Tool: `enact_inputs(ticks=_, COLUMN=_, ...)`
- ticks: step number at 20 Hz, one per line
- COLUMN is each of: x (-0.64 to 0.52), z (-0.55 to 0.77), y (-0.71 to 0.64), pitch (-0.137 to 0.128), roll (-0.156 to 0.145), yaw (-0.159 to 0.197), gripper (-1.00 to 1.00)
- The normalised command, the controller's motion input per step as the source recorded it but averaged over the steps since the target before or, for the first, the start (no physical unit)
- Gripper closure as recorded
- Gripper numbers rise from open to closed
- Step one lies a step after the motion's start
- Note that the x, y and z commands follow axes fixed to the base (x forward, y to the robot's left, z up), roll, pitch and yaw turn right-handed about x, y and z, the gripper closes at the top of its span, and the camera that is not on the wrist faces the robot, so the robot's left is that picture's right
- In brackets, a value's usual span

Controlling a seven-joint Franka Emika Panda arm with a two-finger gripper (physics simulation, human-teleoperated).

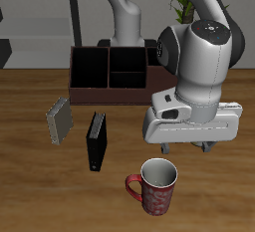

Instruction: Place the red mug into the back desk caddy's right compartment and place the yellow book into the back desk caddy's back compartment

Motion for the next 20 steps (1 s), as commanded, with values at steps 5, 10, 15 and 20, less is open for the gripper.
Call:
enact_inputs(ticks=5, x=-0.02, z=-0.34, y=0.08, pitch=0.000, roll=0.008, yaw=-0.025, gripper=-1.00)
enact_inputs(ticks=10, x=0.01, z=-0.33, y=-0.03, pitch=0.029, roll=0.014, yaw=-0.038, gripper=-1.00)
enact_inputs(ticks=15, x=-0.02, z=-0.29, y=-0.03, pitch=0.021, roll=0.000, yaw=-0.005, gripper=-1.00)
enact_inputs(ticks=20, x=0.00, z=-0.29, y=-0.03, pitch=0.036, roll=-0.008, yaw=-0.004, gripper=-1.00)
